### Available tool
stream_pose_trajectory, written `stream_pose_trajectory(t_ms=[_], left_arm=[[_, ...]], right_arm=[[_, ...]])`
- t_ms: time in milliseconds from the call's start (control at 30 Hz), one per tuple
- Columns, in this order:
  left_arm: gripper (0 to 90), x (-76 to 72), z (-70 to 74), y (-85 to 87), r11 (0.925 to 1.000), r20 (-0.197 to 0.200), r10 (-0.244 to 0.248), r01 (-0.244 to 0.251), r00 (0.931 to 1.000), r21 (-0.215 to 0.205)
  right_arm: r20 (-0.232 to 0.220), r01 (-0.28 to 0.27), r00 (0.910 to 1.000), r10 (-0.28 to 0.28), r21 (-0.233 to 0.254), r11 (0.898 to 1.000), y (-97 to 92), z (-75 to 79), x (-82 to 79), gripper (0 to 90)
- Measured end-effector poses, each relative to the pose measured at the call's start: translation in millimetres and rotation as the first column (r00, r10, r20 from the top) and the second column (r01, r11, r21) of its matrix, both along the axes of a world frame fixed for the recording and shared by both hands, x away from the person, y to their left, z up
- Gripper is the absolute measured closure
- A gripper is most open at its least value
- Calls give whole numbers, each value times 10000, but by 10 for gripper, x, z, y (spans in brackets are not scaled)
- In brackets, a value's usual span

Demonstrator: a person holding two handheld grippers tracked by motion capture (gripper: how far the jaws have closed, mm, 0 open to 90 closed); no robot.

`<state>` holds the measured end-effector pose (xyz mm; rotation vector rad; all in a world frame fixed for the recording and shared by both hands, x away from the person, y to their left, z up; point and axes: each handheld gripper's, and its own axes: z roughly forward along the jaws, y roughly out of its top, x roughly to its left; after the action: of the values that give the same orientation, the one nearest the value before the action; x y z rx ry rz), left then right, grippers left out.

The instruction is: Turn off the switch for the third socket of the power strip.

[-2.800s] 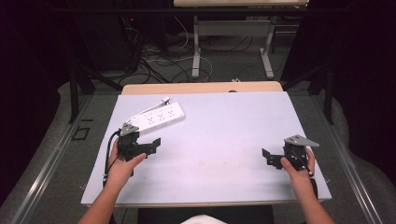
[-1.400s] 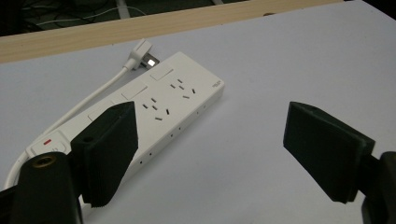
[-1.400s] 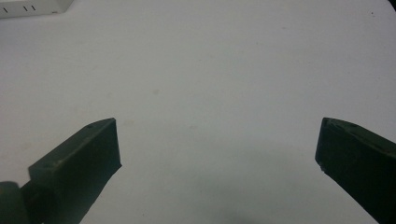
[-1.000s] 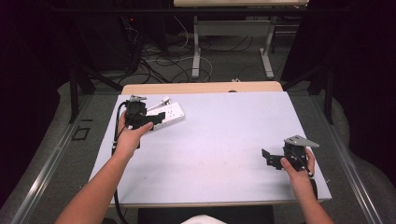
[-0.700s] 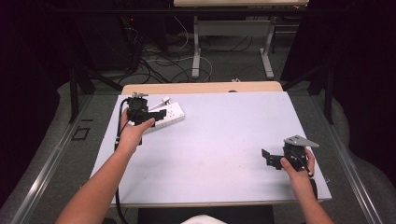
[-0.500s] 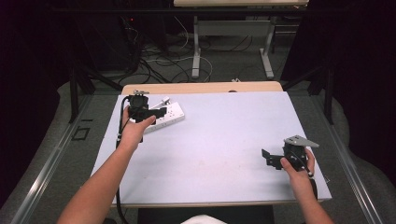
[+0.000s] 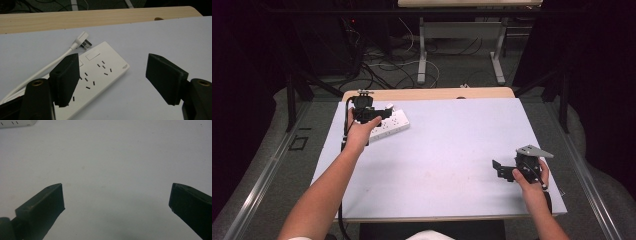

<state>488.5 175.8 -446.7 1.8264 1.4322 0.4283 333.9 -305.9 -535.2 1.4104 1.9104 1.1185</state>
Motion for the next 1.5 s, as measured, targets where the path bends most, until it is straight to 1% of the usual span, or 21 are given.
stream_pose_trajectory(t_ms=[33, 133, 267, 300, 333, 400, 433, 700, 733, 933, 1000, 1033, 1067, 1100, 1133, 1267, 1300, 1333, 1433, 1467, 1500], left_arm=[[284, 14, 1, 2, 10000, -10, 34, -34, 10000, 80], [315, 58, -4, -2, 9999, -104, 91, -92, 9999, -105], [354, 118, -7, -5, 9998, -157, 154, -156, 9998, -160], [372, 129, 0, -3, 9997, -271, 145, -150, 9995, -195], [383, 146, -10, -7, 9995, -136, 195, -199, 9997, -257], [385, 173, -6, -1, 9997, -270, 153, -158, 9995, -178], [385, 189, -18, -10, 9995, -171, 268, -271, 9995, -181], [431, 293, -60, 13, 9993, -219, 351, -352, 9991, -83], [440, 302, -60, 18, 9994, -325, 330, -332, 9989, -62], [465, 368, -128, 33, 9986, -399, 517, -522, 9979, -109], [481, 390, -148, 40, 9985, -508, 487, -498, 9975, -210], [481, 400, -149, 49, 9989, -663, 395, -411, 9970, -227], [490, 412, -169, 42, 9986, -589, 475, -488, 9971, -205], [504, 424, -177, 47, 9992, -705, 346, -359, 9969, -172], [511, 436, -199, 38, 9992, -660, 373, -383, 9971, -142], [545, 477, -257, 20, 9997, -838, 239, -242, 9962, -21], [545, 484, -258, 20, 9999, -992, 158, -158, 9949, 15], [557, 493, -277, 6, 9997, -888, 227, -232, 9958, -36], [582, 517, -310, -18, 9997, -974, 197, -207, 9950, -101], [589, 524, -311, -18, 9999, -1127, 110, -116, 9936, -49], [589, 536, -333, -36, 9997, -1003, 207, -216, 9947, -86]], right_arm=[[-23, 17, 10000, -17, 10, 10000, 0, -1, 0, 0], [-22, 17, 10000, -17, 8, 10000, 0, 0, -1, 0], [-6, 3, 10000, -3, 5, 10000, 0, 1, -1, 0], [6, 1, 10000, -1, -13, 10000, -1, 0, 0, 0], [8, 2, 10000, -2, -9, 10000, -1, 0, 1, 0], [-3, 1, 10000, -1, -10, 10000, -1, -1, 1, 0], [-10, 8, 10000, -8, -15, 10000, -1, -4, 2, 0], [-59, 44, 10000, -44, -43, 10000, -6, -5, 2, 0], [-58, 41, 10000, -41, -41, 10000, -5, -6, 3, 0], [-52, 14, 10000, -14, -12, 10000, 5, -9, 6, 0], [-66, 27, 10000, -27, 21, 10000, 11, -7, 3, 0], [-66, 27, 10000, -27, 21, 10000, 11, -7, 3, 0], [-58, 19, 10000, -19, -2, 10000, 8, -8, 4, 0], [-74, 20, 10000, -20, 4, 10000, 8, -9, 5, 0], [-94, 55, 9999, -55, -35, 10000, 6, -10, 6, 0], [-133, 67, 9999, -67, 0, 10000, 15, -11, 5, 0], [-133, 67, 9999, -67, 0, 10000, 15, -11, 5, 0], [-138, 39, 9999, -40, -32, 10000, 16, -11, 5, 0], [-141, 37, 9999, -37, 17, 10000, 21, -17, 8, 0], [-96, 9, 10000, -9, -33, 10000, 15, -18, 11, 0], [-96, 9, 10000, -9, -33, 10000, 15, -18, 11, 0]])
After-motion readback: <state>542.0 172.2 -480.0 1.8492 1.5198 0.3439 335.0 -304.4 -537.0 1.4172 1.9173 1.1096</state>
